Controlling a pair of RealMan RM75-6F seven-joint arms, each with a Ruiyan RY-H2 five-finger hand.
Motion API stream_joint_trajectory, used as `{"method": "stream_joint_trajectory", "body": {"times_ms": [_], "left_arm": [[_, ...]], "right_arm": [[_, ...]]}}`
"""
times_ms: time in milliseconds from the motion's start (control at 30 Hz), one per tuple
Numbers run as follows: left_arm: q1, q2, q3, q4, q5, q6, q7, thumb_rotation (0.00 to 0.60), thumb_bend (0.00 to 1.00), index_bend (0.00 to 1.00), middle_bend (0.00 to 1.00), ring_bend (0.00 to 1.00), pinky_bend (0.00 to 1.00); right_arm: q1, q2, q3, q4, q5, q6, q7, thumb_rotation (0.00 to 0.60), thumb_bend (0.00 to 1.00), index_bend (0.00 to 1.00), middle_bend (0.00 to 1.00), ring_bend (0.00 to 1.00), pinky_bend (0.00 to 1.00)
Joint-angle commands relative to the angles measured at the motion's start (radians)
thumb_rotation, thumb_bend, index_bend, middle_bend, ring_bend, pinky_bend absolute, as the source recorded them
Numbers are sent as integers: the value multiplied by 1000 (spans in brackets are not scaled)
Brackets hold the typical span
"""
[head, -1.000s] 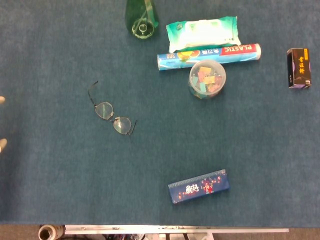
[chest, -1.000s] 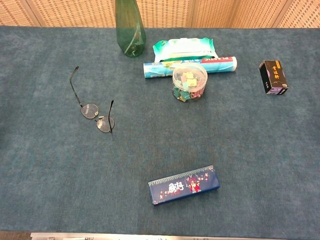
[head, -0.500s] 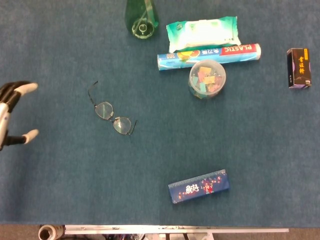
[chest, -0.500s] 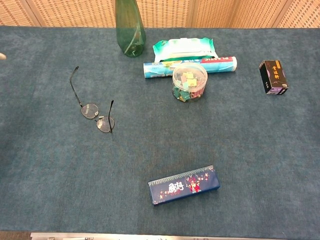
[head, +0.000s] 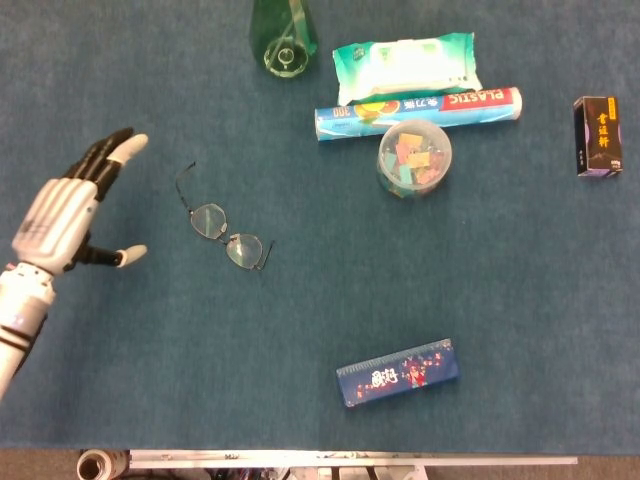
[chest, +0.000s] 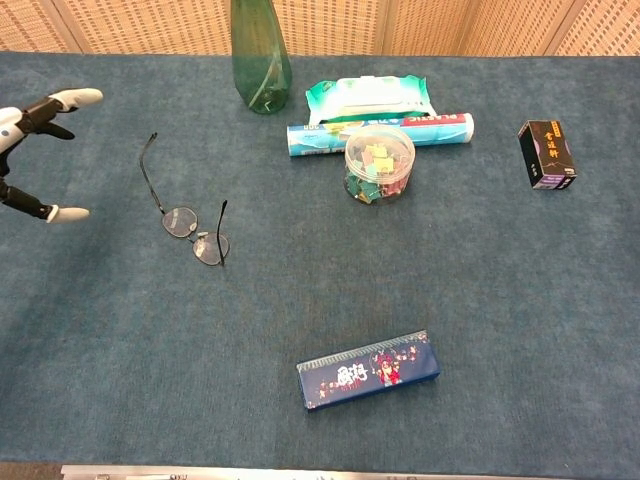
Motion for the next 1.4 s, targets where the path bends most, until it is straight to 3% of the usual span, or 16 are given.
{"method": "stream_joint_trajectory", "body": {"times_ms": [33, 967, 1400], "left_arm": [[-37, -28, -12, 23, -28, -47, -31, 600, 12, 0, 0, 0, 149], [-171, -174, -77, 182, -208, -201, 24, 600, 11, 0, 0, 0, 148], [-198, -199, -96, 185, -251, -236, 17, 600, 11, 0, 0, 0, 148]], "right_arm": [[4, 1, 3, 2, 2, -1, 0, 600, 160, 249, 242, 244, 434], [6, 5, 1, 17, 16, 8, 21, 600, 161, 249, 243, 244, 434], [6, 4, -5, 13, 13, 8, 22, 600, 161, 249, 244, 244, 434]]}}
